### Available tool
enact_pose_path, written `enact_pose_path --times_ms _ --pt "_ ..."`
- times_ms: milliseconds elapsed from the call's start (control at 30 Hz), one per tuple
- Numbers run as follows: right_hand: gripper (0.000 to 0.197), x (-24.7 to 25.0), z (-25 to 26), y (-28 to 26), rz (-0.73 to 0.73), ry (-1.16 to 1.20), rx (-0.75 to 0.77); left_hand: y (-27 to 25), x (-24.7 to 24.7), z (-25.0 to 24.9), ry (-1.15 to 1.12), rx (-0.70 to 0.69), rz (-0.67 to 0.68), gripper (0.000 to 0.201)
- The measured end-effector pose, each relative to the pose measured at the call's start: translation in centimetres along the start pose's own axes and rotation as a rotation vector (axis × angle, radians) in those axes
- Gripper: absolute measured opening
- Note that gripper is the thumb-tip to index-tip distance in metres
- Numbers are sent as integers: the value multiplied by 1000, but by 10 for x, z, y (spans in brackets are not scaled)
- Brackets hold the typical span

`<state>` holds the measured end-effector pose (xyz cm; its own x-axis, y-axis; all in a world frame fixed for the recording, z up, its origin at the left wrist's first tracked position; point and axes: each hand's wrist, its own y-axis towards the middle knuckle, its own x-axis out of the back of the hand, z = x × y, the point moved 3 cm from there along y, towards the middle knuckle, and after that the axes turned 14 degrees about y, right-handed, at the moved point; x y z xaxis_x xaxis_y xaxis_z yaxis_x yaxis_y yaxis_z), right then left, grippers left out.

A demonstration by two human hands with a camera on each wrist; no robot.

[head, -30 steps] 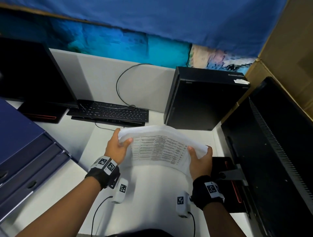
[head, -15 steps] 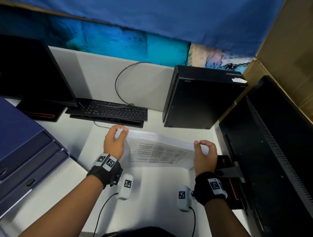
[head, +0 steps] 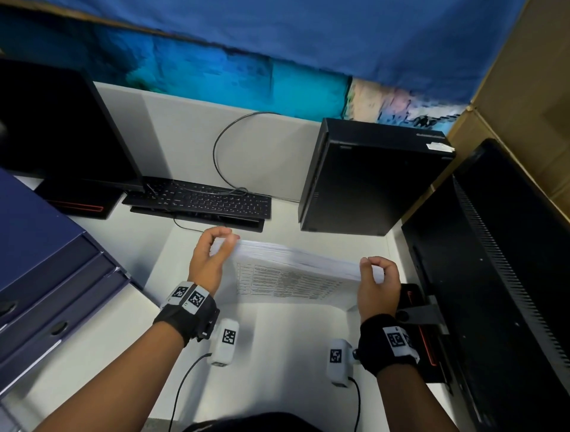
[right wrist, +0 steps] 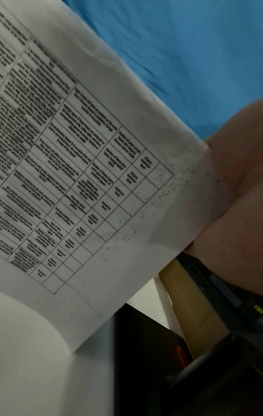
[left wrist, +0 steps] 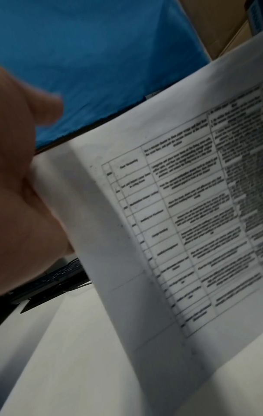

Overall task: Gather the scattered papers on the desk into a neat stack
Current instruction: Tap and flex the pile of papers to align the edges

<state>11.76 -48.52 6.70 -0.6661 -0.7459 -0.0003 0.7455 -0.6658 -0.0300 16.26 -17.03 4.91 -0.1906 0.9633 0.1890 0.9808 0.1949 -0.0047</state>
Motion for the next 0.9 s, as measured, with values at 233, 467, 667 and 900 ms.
enact_pose_path --times_ms 233,467,667,900 --pt "26 -14 32 -9 76 -323 419 7 17 29 223 39 195 33" --pt "79 -133 59 -109 898 -862 821 4 11 21 191 -12 206 39" --pt "81 -142 20 -113 983 -995 739 9 13 19 304 23 247 32" --pt "88 -98 15 -72 812 -978 614 2 -6 -11 468 -48 243 32"
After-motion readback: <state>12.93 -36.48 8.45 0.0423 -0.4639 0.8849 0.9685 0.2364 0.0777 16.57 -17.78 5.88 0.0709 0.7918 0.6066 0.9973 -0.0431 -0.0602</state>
